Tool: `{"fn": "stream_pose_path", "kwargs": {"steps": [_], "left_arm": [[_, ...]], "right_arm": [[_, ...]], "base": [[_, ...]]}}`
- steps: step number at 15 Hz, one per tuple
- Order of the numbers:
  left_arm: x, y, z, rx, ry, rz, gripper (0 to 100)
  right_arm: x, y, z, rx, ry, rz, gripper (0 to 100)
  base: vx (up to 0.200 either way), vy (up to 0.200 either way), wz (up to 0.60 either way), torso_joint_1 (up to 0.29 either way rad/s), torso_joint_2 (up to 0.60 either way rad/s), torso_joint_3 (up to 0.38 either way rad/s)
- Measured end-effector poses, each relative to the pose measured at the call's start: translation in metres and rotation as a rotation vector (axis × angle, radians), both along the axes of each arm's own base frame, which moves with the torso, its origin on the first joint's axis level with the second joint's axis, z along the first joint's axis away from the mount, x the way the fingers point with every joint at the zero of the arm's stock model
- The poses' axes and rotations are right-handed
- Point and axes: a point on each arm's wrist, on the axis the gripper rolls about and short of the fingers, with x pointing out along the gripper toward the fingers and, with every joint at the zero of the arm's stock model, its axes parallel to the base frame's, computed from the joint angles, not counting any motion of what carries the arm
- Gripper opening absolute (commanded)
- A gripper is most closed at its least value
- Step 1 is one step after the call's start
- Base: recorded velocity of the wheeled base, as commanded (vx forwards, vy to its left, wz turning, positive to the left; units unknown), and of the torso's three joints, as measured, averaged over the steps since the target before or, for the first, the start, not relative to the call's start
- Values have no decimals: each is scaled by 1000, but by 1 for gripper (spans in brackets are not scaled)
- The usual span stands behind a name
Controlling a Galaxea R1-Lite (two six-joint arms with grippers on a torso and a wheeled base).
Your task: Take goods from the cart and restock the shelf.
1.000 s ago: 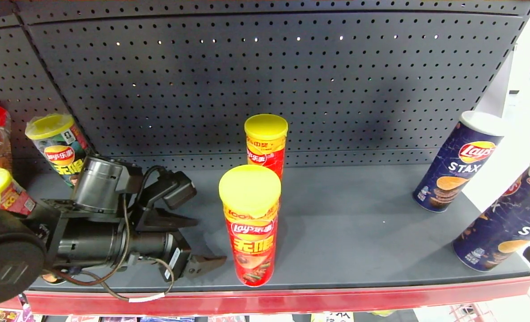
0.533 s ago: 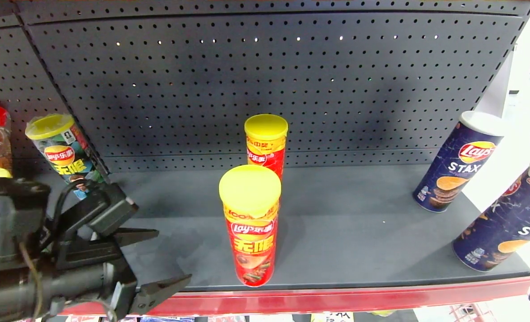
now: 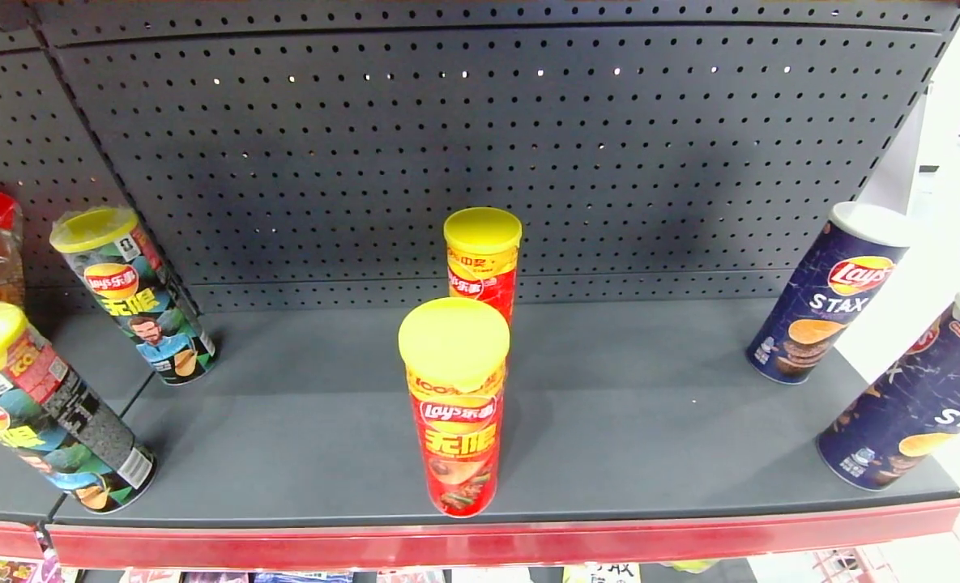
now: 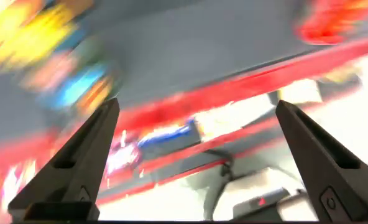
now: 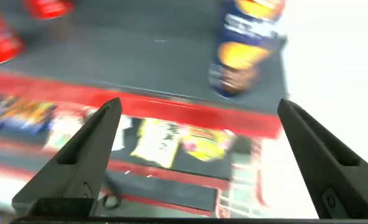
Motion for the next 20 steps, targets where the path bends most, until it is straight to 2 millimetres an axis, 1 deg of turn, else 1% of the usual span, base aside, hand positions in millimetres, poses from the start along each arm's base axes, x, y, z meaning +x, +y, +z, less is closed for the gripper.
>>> {"fn": "stream_pose_path", "kwargs": {"steps": [1,2,3,4,5,6,8,10,11,13,14,20], "left_arm": [[-14,4,-7,-8,3,85,100],[-29,6,-15,-17,-3,164,100],[-40,6,-23,-27,-20,212,100],[-46,6,-31,-39,-47,238,100],[-47,5,-37,-55,-91,239,100],[-44,4,-38,-82,-175,211,100],[-33,2,-55,-89,-261,176,100],[-23,1,-67,-75,-379,161,100],[-20,1,-74,-64,-381,159,100],[-19,0,-86,-54,-331,140,100],[-19,0,-88,-55,-315,131,100],[-19,0,-90,-54,-309,137,100]], "right_arm": [[-3,1,-4,7,2,-62,100],[-6,2,-10,10,12,-127,100],[-8,4,-19,14,19,-164,100],[-9,5,-29,17,23,-167,100],[-8,6,-42,23,31,-157,100],[-5,6,-49,33,-8,-131,100],[2,9,-61,53,-92,-32,100],[6,10,-74,57,-106,-11,100],[6,10,-79,59,-109,-24,100],[4,11,-83,73,-150,-58,100],[3,11,-84,75,-158,-62,100],[2,11,-86,79,-174,-68,100]], "base": [[0,0,0,0,0,0],[0,0,0,0,0,0],[0,0,0,0,0,0],[0,0,0,0,0,0],[0,0,0,0,0,0],[0,0,0,0,0,0],[0,0,0,0,0,0],[0,0,0,0,0,0],[0,0,0,0,0,0],[0,0,0,0,0,0],[0,0,0,0,0,0],[0,0,0,0,0,0]]}}
